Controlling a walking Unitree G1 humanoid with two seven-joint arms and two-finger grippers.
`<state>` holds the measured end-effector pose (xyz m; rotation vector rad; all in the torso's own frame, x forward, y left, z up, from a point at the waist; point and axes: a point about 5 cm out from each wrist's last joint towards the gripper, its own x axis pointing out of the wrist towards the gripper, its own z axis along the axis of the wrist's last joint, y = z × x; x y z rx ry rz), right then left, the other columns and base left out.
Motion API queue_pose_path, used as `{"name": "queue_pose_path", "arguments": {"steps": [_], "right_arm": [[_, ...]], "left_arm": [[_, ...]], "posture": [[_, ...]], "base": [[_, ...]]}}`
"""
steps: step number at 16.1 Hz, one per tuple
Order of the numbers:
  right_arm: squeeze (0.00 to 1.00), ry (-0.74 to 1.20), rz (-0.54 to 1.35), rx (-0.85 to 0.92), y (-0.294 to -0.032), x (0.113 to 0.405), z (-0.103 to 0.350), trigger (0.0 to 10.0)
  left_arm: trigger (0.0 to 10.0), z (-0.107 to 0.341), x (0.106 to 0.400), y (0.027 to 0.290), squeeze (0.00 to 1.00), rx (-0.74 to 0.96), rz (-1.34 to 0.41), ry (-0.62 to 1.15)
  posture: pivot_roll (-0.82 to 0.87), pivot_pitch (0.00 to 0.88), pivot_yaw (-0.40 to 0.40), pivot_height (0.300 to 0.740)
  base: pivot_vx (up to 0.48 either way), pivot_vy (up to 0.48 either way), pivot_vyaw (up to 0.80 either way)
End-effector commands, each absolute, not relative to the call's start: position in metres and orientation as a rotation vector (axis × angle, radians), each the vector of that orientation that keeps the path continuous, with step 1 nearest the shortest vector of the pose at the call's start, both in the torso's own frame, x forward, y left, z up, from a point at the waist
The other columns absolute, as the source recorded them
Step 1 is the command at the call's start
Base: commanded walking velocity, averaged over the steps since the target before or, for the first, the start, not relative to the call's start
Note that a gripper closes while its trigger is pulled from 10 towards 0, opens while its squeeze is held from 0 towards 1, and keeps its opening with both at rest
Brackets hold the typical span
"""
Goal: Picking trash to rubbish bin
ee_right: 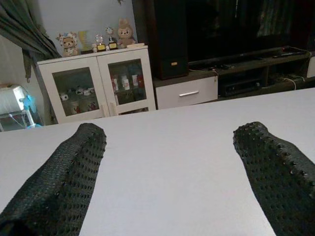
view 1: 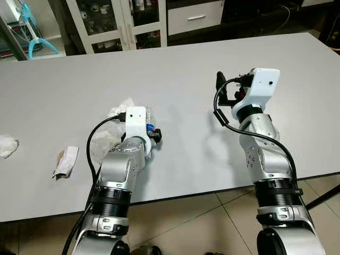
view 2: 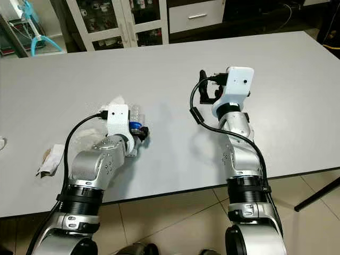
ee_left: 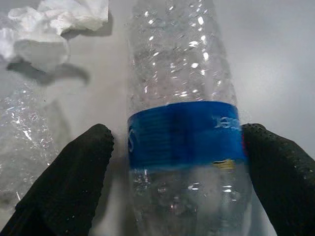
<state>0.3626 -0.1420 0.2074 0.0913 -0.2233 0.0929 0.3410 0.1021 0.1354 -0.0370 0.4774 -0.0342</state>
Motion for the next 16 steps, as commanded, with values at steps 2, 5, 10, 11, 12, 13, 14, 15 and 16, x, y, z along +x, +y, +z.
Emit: {"name": "queue_pose_path", "arguments": {"steps": [2, 5, 10, 11, 12, 13, 14, 15, 16], "right_arm": [[0.00, -0.217, 0.127, 0.099, -0.137, 0.361, 0.208, 10.0], [0.00, -0.206, 0.177, 0.107, -0.131, 0.361, 0.207, 10.0], [0.00, -0.136, 0.472, 0.056, -0.096, 0.347, 0.196, 10.0], [0.00, -0.135, 0.471, 0.059, -0.096, 0.347, 0.196, 10.0], [0.00, -0.133, 0.474, 0.061, -0.096, 0.347, 0.196, 10.0], [0.00, -0.129, 0.483, 0.061, -0.097, 0.346, 0.197, 10.0], [0.00, -0.126, 0.492, 0.059, -0.097, 0.346, 0.197, 10.0], [0.00, -0.125, 0.498, 0.056, -0.096, 0.345, 0.197, 10.0], [0.00, -0.125, 0.504, 0.054, -0.096, 0.345, 0.198, 10.0]], "left_arm": [[9.9, 0.130, 0.340, 0.103, 0.00, -0.032, -0.034, 0.489], [10.0, 0.130, 0.341, 0.102, 0.00, -0.034, -0.037, 0.485], [10.0, 0.132, 0.342, 0.099, 0.00, -0.039, -0.042, 0.473], [10.0, 0.132, 0.342, 0.099, 0.00, -0.039, -0.042, 0.471], [10.0, 0.132, 0.342, 0.099, 0.00, -0.039, -0.043, 0.470], [10.0, 0.132, 0.342, 0.099, 0.00, -0.039, -0.045, 0.469], [10.0, 0.132, 0.342, 0.099, 0.00, -0.038, -0.047, 0.469], [10.0, 0.132, 0.342, 0.098, 0.00, -0.037, -0.048, 0.469], [10.0, 0.132, 0.342, 0.098, 0.00, -0.038, -0.049, 0.468]], "posture": [[-0.05, 0.099, 0.066, 0.740], [-0.05, 0.095, 0.065, 0.740], [-0.06, 0.085, 0.067, 0.740], [-0.06, 0.084, 0.069, 0.740], [-0.06, 0.083, 0.069, 0.740], [-0.06, 0.081, 0.069, 0.740], [-0.06, 0.081, 0.069, 0.740], [-0.06, 0.081, 0.069, 0.740], [-0.06, 0.082, 0.068, 0.740]], "base": [[0.000, 0.000, 0.00], [0.000, 0.000, 0.00], [0.000, 0.000, 0.00], [0.000, 0.000, 0.00], [0.000, 0.000, 0.00], [0.000, 0.000, 0.00], [0.000, 0.000, 0.00], [0.000, 0.000, 0.00], [0.000, 0.000, 0.00]]}}
